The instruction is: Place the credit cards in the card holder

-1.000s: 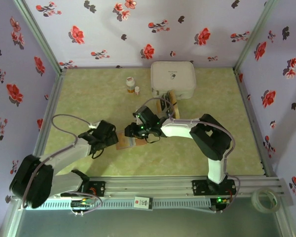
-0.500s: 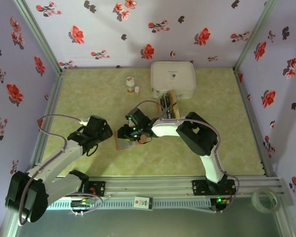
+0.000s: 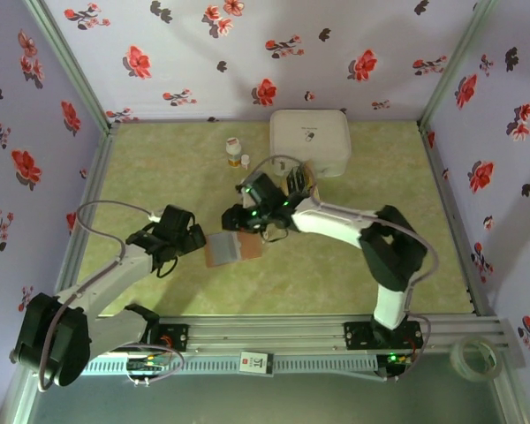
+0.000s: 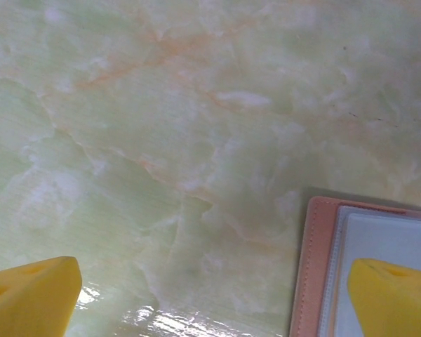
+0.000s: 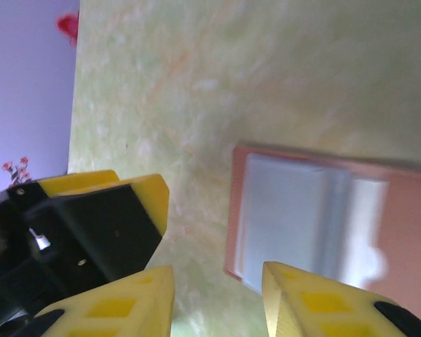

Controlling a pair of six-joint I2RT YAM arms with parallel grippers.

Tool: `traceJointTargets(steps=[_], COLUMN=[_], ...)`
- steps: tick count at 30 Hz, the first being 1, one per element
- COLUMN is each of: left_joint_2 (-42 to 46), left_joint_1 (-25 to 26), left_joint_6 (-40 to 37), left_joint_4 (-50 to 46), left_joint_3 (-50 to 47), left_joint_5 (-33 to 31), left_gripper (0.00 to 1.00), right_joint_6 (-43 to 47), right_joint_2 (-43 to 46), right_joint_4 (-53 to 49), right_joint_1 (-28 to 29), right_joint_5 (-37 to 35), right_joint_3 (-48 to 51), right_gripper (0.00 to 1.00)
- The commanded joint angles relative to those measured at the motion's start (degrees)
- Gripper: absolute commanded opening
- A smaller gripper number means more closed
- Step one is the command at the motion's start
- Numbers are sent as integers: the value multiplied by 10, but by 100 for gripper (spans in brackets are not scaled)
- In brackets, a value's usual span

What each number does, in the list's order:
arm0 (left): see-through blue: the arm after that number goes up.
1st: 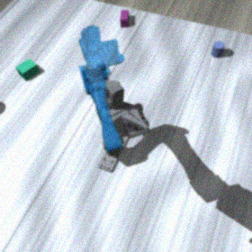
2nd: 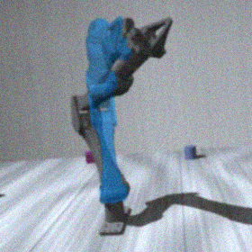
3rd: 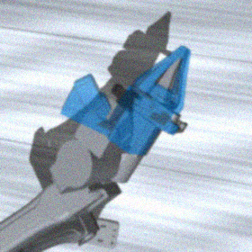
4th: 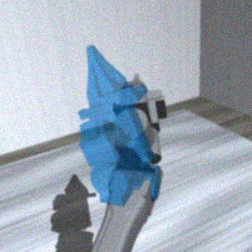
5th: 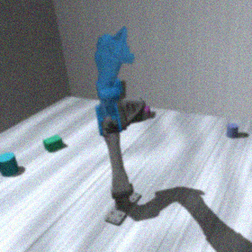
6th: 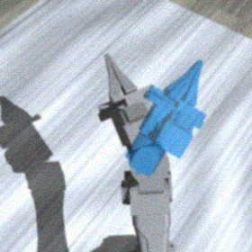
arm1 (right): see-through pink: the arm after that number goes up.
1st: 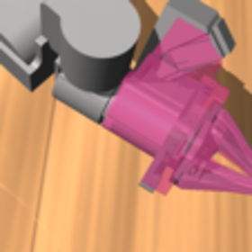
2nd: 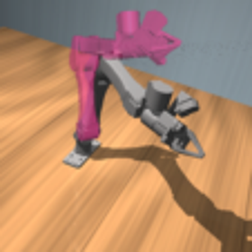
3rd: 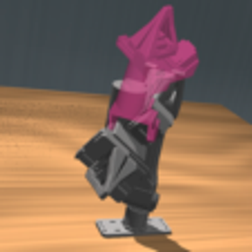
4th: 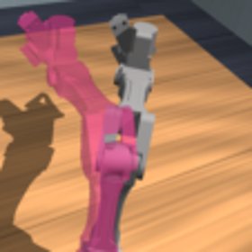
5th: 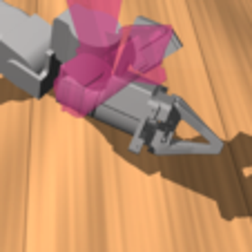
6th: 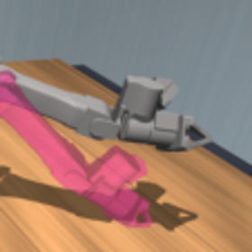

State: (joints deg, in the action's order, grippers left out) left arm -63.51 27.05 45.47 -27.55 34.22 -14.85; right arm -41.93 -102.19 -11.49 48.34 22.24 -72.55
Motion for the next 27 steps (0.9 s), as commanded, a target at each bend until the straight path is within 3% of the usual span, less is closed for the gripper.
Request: traceJointTargets(steps=[1, 7, 11, 27], left_joint_2=[-9, -32, -51, -87], left_joint_1=[-1, 18, 31, 49], left_joint_6=[-23, -26, -26, -25], left_joint_4=[9, 23, 31, 40], left_joint_3=[20, 27, 35, 40], left_joint_5=[19, 26, 26, 26], left_gripper=[99, 100, 100, 100], right_joint_6=[119, 226, 265, 285], right_joint_2=[56, 88, 64, -21], right_joint_4=[-174, -334, -390, -402], right_joint_1=[-44, -111, -124, -126], right_joint_5=[-110, -270, -333, -366], right_joint_3=[-30, -63, -90, -124], right_gripper=[39, 39, 38, 33])
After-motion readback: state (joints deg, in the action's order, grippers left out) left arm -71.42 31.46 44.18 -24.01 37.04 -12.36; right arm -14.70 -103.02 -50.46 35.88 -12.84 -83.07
